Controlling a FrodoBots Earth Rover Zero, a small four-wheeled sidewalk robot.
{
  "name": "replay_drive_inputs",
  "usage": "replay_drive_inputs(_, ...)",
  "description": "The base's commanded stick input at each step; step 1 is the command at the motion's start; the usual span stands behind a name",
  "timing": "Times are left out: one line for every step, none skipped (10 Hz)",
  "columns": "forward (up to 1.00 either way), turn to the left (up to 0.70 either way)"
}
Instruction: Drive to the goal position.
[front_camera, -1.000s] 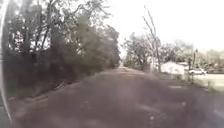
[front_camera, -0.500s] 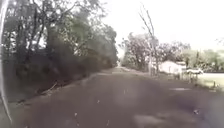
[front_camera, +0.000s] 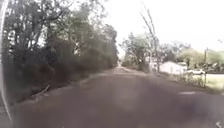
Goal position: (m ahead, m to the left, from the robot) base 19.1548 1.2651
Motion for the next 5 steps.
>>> replay_drive_inputs(0.7,0.0)
replay_drive_inputs(0.7,0.0)
replay_drive_inputs(0.7,0.0)
replay_drive_inputs(0.7,0.0)
replay_drive_inputs(0.7,0.0)
